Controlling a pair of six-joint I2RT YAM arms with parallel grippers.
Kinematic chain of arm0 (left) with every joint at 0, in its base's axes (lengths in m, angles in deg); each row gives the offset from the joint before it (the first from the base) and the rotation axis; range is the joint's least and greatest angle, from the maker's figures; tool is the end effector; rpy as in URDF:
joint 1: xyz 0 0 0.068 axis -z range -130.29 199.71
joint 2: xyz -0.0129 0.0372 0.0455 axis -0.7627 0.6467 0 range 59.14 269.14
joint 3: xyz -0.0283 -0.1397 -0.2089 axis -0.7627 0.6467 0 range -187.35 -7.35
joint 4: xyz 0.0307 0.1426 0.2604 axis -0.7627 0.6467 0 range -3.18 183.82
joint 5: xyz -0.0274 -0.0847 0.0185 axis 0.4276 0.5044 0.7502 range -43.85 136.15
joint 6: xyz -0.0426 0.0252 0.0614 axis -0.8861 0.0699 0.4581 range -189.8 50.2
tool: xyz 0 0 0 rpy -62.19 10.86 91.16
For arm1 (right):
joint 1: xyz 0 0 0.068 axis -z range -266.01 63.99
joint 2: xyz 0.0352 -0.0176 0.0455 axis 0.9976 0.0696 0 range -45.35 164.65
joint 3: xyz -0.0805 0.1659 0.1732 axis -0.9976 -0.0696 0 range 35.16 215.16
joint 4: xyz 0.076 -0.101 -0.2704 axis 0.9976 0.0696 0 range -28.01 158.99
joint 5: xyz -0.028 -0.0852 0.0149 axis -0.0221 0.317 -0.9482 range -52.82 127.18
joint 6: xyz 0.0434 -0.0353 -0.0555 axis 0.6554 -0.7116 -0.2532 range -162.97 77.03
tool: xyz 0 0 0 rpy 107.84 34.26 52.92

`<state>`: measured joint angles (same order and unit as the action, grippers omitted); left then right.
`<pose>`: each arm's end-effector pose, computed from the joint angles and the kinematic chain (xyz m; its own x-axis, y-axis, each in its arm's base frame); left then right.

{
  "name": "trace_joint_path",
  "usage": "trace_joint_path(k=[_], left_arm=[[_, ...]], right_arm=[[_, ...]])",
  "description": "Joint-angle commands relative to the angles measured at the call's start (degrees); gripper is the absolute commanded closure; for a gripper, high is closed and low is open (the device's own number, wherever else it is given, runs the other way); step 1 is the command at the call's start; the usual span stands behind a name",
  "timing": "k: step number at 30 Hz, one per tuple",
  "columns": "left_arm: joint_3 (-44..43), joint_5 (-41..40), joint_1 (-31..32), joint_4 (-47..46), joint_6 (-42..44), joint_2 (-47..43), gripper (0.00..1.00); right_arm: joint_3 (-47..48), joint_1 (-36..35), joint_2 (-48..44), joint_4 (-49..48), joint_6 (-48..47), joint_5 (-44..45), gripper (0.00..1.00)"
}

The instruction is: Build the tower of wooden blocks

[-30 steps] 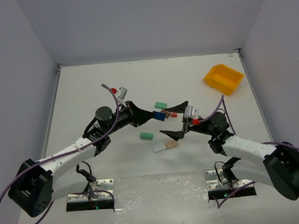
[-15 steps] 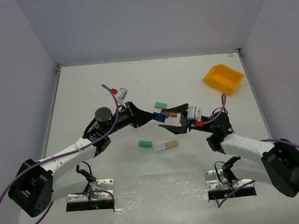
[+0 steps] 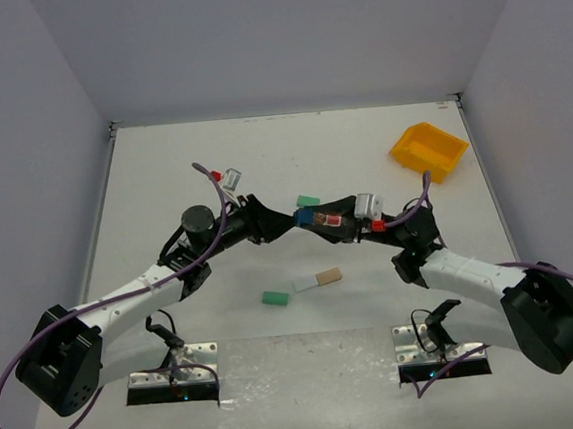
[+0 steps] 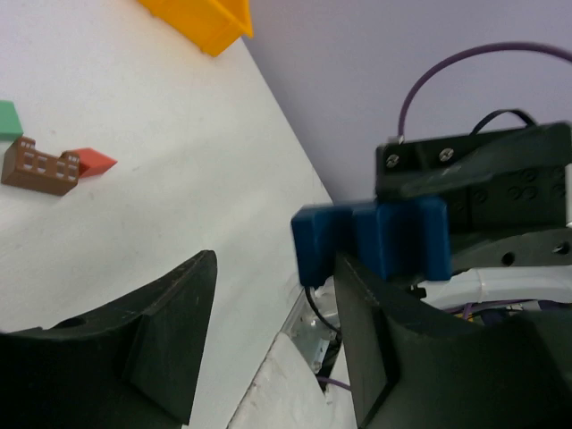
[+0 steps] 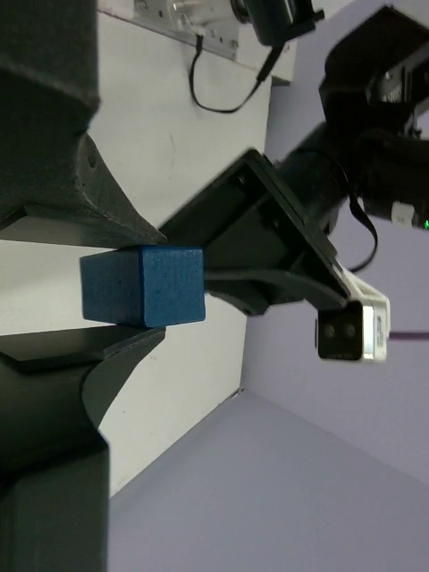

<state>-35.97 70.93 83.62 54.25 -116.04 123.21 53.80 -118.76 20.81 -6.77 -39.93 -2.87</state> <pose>0.2458 -0.1993 0.2096 -0.6458 -0.3559 -0.6755 0.5605 0.3797 -0.7360 0.2077 0.1854 0.2127 0.2555 0.2125 -0.9432 -0.9334 0.3085 -0.1833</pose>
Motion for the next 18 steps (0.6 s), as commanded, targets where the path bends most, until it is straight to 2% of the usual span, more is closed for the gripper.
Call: trace_joint_path(k=[1,3,6,8,12,15,18], left_arm=[[-1.33,-4.59,0.16,4.68,2.35,-2.66,0.4],[-1.44,-10.94,0.08,8.22,3.6,-5.13,0.29],[-1.44,-18.32,-0.07,13.38,4.59,-8.86,0.23],[-1.53,-23.21,-0.08,16.68,4.84,-11.14,0.03],[-2.28,-32.99,-0.25,24.81,4.45,-13.95,0.0],[-3.18,-39.5,-0.25,29.42,3.87,-14.79,0.0],[-4.36,-43.58,-0.34,33.17,3.96,-15.17,0.0]], right_arm=[[9.35,-0.27,-1.15,13.73,-4.35,11.69,0.96],[14.32,-0.18,-1.41,26.38,-7.33,17.86,1.0],[21.6,-0.05,-0.54,41.69,-13.84,23.16,1.0],[28.01,0.16,1.2,52.1,-17.91,25.42,1.0],[48.49,0.56,9.01,76.3,-25.01,26.42,1.0],[58.83,0.5,15.81,91.94,-29.87,26.26,1.0],[63.89,0.56,20.52,101.15,-35.42,26.9,1.0]])
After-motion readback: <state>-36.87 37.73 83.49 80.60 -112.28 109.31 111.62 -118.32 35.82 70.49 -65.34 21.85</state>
